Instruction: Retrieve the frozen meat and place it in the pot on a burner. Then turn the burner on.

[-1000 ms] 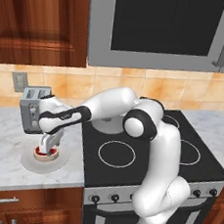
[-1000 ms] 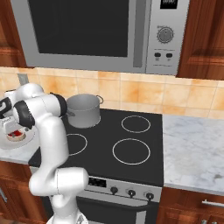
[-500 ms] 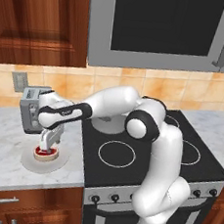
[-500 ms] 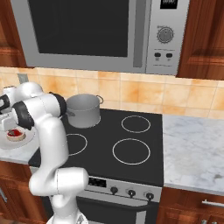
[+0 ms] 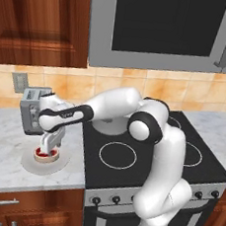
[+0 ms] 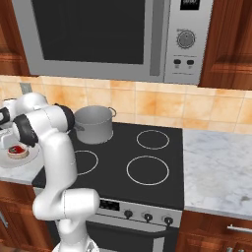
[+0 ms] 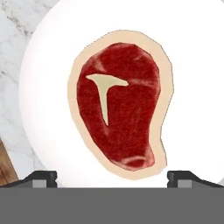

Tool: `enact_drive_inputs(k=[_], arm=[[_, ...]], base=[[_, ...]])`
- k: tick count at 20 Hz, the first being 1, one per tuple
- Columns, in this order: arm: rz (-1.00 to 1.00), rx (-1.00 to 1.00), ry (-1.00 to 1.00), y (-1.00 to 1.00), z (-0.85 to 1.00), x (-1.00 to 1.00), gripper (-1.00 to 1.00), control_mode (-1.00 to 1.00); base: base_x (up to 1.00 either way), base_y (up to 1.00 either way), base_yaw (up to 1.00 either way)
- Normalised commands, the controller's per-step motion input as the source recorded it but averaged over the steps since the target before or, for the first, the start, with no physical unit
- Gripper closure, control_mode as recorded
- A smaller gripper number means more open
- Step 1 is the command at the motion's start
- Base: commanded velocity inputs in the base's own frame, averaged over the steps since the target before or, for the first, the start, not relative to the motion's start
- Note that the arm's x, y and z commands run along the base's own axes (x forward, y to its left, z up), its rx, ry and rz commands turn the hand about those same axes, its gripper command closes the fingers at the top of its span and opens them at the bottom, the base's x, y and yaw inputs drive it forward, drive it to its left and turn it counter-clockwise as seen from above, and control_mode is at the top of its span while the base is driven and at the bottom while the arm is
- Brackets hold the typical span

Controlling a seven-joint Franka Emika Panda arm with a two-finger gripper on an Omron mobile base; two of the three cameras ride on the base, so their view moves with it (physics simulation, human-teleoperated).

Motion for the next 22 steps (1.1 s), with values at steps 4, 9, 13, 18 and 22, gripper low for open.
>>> enact_drive_inputs(k=[4,9,13,18,22], arm=[[0.0,0.0,0.0,-0.05,-0.22,-0.05,-1.0,-1.0],[0.0,0.0,0.0,-0.04,-0.19,0.0,-1.0,-1.0],[0.0,0.0,0.0,-0.01,-0.16,0.0,-1.0,-1.0],[0.0,0.0,-0.04,0.0,-0.22,0.0,-1.0,-1.0],[0.0,0.0,-0.16,0.0,-0.08,0.0,-1.0,-1.0]], base=[[0.0,0.0,0.0],[0.0,0.0,0.0],[0.0,0.0,0.0],[0.0,0.0,0.0],[0.0,0.0,0.0]])
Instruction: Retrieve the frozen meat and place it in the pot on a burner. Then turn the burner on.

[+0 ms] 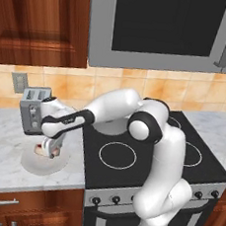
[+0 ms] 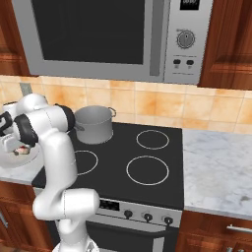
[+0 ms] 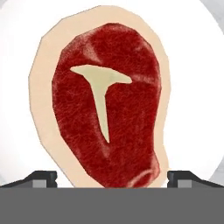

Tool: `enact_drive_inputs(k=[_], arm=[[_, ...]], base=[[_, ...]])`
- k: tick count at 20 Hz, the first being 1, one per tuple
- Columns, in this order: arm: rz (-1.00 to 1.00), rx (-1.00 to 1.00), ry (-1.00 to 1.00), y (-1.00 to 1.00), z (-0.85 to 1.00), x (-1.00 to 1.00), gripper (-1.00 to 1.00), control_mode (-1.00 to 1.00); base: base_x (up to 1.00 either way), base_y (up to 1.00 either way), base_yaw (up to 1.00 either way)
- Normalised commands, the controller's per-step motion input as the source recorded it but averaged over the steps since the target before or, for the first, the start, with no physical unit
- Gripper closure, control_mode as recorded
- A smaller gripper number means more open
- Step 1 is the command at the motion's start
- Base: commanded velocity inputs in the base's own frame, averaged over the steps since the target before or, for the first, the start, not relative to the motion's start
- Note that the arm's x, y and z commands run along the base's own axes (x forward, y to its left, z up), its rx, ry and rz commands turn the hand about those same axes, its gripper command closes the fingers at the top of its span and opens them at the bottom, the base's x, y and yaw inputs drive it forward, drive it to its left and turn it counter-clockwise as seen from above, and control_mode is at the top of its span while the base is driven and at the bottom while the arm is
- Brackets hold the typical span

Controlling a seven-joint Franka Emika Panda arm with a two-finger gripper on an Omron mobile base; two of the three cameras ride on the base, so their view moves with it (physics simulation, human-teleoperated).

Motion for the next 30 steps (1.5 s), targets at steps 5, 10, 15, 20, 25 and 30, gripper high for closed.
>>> enact_drive_inputs(k=[5,10,15,20,25,30], arm=[[0.0,-0.02,-0.18,0.0,-0.14,0.0,-1.0,-1.0],[0.0,0.0,-0.09,0.01,-0.16,-0.02,-1.0,-1.0],[0.0,0.0,0.0,0.0,-0.1,0.0,-1.0,-1.0],[0.0,0.0,0.01,0.0,-0.04,0.0,1.0,-1.0],[0.0,0.0,0.0,0.0,0.0,0.0,1.0,-1.0],[0.0,0.0,0.0,-0.1,0.16,-0.13,1.0,-1.0]], base=[[0.0,0.0,0.0],[0.0,0.0,0.0],[0.0,0.0,0.0],[0.0,0.0,0.0],[0.0,0.0,0.0],[0.0,0.0,0.0]])
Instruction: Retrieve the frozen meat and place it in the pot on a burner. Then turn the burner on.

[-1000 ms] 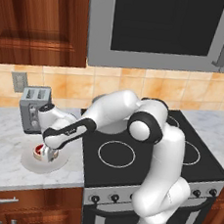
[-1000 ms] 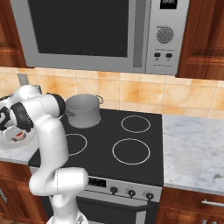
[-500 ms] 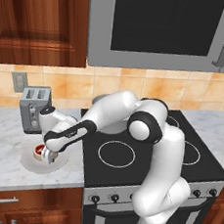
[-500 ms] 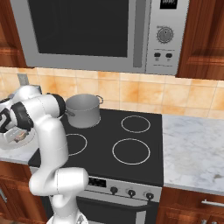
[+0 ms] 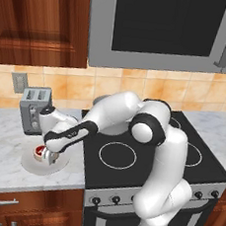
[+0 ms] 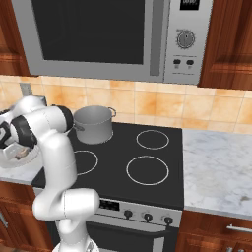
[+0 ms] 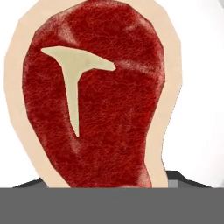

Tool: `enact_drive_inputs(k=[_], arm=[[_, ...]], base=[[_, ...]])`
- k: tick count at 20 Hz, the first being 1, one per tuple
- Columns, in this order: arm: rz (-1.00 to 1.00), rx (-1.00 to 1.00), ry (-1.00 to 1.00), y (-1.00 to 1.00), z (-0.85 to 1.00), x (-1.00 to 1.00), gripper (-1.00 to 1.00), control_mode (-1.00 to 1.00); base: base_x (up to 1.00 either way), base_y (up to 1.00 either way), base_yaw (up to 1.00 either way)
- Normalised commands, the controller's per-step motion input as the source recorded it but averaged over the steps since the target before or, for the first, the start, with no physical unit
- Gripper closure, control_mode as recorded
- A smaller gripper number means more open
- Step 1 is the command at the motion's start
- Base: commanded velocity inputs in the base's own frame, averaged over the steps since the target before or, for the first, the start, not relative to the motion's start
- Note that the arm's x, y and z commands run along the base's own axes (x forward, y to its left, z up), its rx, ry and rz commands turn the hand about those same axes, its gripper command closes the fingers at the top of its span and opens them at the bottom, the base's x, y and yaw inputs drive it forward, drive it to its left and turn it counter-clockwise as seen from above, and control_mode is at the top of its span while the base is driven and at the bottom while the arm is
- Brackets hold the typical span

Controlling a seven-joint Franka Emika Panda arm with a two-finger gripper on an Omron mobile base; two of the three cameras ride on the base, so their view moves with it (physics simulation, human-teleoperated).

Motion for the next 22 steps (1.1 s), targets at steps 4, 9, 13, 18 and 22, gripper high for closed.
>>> enact_drive_inputs(k=[4,9,13,18,22], arm=[[-0.03,0.03,-0.05,-0.43,0.42,-0.45,1.0,-1.0],[-0.17,0.1,-0.01,-0.84,0.49,-0.64,1.0,-1.0],[-0.26,0.15,-0.08,-0.96,0.64,-0.55,1.0,-1.0],[-0.33,0.12,-0.18,-0.9,0.71,-0.43,1.0,-1.0],[-0.36,0.14,-0.22,-0.76,0.83,-0.31,1.0,-1.0]], base=[[0.0,0.0,0.0],[0.0,0.0,0.0],[0.0,0.0,0.0],[0.0,0.0,0.0],[0.0,0.0,0.0]])
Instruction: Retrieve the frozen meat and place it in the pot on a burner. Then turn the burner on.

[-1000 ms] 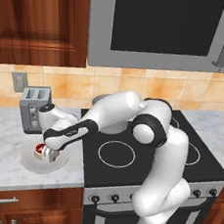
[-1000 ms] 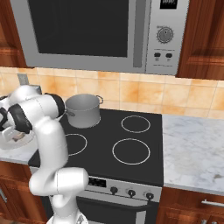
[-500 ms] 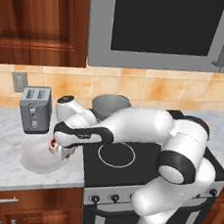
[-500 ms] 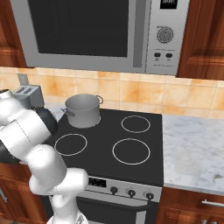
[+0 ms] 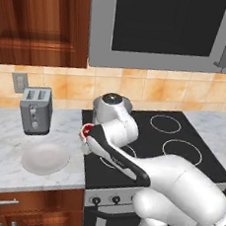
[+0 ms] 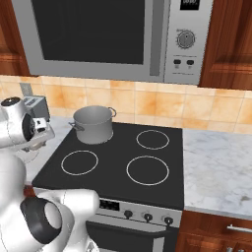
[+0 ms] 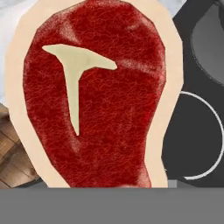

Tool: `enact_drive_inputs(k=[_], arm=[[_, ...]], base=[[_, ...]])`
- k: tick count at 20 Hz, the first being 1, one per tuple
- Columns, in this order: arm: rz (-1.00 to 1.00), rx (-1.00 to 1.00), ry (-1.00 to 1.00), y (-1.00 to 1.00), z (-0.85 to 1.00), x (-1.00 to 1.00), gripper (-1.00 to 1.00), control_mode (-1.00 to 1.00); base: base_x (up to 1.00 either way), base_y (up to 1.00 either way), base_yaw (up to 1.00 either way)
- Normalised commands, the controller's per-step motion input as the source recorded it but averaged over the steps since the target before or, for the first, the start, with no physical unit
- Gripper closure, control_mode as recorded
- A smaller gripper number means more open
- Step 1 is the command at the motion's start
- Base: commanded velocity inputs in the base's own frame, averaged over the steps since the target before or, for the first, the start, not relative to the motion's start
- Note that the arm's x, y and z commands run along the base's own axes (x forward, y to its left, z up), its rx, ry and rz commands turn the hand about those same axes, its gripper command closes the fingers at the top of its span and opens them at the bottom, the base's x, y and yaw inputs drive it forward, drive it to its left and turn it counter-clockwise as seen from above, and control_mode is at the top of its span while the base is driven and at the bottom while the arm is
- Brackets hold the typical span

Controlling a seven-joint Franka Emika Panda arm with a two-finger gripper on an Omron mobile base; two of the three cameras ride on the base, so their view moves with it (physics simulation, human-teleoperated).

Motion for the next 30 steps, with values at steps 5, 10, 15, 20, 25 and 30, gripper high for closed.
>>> enact_drive_inputs(k=[5,10,15,20,25,30], arm=[[-0.34,0.12,-0.34,-0.27,0.79,-0.19,1.0,-1.0],[-0.25,0.04,-0.3,-0.04,0.69,-0.06,1.0,-1.0],[-0.25,0.03,-0.06,-0.2,0.66,0.0,1.0,-1.0],[-0.24,0.0,0.03,-0.46,0.18,0.08,1.0,-1.0],[-0.04,0.0,0.07,-0.23,0.04,0.16,1.0,-1.0],[0.02,0.04,0.0,-0.22,0.0,0.39,1.0,-1.0]], base=[[0.0,0.0,0.0],[0.0,0.0,0.0],[0.0,0.0,0.0],[0.0,0.0,0.0],[0.0,0.0,0.0],[0.0,0.0,0.0]])
